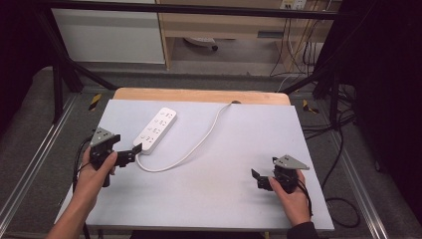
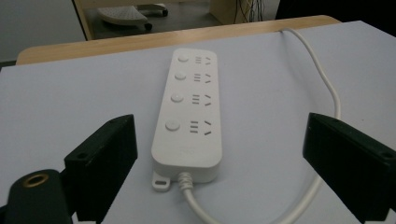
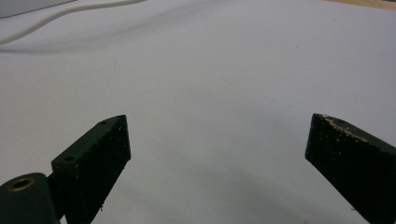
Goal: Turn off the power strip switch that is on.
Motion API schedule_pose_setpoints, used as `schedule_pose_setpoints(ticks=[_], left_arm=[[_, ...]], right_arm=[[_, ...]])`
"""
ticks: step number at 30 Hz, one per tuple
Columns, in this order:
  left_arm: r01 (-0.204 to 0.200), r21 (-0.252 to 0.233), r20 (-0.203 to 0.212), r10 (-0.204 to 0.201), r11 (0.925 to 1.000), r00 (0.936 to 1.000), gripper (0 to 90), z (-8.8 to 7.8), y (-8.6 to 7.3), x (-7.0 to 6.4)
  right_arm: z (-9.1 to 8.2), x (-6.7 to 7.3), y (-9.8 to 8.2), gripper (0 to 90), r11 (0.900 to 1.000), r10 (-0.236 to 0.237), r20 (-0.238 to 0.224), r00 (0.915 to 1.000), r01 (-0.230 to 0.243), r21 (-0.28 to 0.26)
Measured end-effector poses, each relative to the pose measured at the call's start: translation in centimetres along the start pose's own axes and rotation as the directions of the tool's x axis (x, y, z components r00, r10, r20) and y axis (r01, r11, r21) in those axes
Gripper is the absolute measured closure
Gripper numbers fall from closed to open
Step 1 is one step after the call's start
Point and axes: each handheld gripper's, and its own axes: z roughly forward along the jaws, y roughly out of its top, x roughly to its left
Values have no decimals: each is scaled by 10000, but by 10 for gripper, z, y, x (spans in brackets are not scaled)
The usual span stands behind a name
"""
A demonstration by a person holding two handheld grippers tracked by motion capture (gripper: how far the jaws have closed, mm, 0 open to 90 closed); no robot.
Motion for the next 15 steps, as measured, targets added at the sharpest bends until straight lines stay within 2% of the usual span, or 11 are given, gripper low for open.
schedule_pose_setpoints(ticks=[6, 11, 14, 15], left_arm=[[56, -36, -28, -56, 10000, 10000, 97, 10, 17, 3], [-126, -63, 1, 126, 9999, 9999, 95, 19, 28, 10], [-190, -180, 16, 190, 9997, 9998, 91, 30, 41, 17], [-190, -180, 16, 190, 9997, 9998, 92, 30, 41, 17]], right_arm=[[-1, 0, 0, 70, 10000, 79, 2, 10000, -79, -23], [0, 1, 2, 47, 10000, -33, 9, 10000, 33, -78], [0, 1, 1, 42, 10000, 17, 46, 10000, -18, 14], [0, 1, 0, 46, 10000, 67, 29, 10000, -67, 55]])
